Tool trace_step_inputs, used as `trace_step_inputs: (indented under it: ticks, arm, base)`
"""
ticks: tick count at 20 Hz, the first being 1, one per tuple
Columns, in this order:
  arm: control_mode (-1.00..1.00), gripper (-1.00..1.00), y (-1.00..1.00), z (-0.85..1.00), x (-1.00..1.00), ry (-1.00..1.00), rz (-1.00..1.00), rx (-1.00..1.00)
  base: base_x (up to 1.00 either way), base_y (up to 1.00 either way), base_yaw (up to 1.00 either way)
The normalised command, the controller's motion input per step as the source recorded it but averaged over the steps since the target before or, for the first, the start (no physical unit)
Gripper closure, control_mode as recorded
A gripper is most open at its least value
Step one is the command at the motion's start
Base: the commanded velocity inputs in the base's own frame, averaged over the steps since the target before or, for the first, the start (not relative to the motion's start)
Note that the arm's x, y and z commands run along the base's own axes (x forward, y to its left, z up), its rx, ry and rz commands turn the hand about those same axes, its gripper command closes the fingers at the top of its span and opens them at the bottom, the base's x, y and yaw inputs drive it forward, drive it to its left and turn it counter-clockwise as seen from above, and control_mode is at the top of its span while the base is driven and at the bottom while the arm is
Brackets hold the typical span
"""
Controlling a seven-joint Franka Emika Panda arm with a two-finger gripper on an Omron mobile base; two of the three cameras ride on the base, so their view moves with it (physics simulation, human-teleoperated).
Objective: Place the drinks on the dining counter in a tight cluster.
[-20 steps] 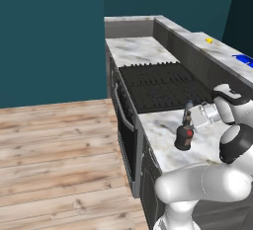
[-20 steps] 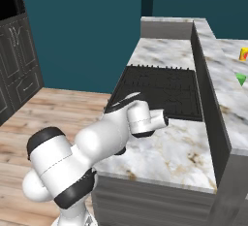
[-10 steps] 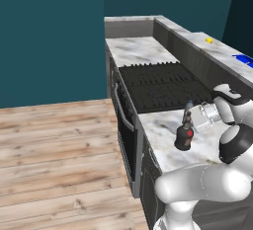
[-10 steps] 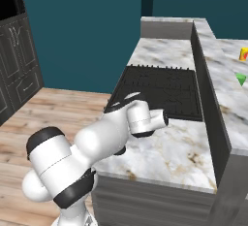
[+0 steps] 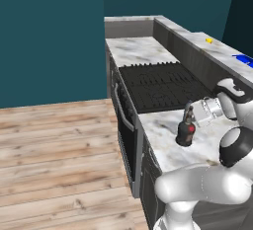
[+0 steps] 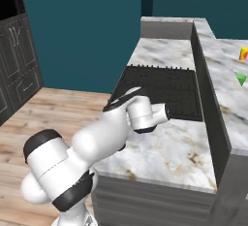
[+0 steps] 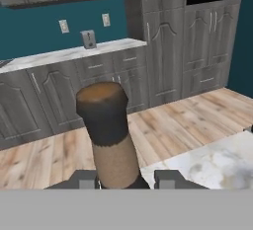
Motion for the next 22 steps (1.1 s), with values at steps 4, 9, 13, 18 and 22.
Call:
trace_step_inputs:
  ticks: [4, 9, 13, 18, 22]
  arm:
    - [-1.00, 1.00, 0.00, 1.00, -0.12, 0.00, 0.00, 0.00]
    - [-1.00, 1.00, 0.00, 0.80, -0.37, -0.03, 0.00, 0.00]
    - [-1.00, 1.00, 0.00, 0.55, -0.51, -0.12, 0.00, 0.00]
    - [-1.00, 1.00, 0.00, 0.57, -0.39, -0.13, 0.00, 0.00]
    - [-1.00, 1.00, 0.00, 0.54, -0.30, -0.10, 0.00, 0.00]
  base:
    - [0.00, 0.00, 0.00]
    - [0.00, 0.00, 0.00]
    - [0.00, 0.00, 0.00]
    - [0.00, 0.00, 0.00]
    - [0.00, 0.00, 0.00]
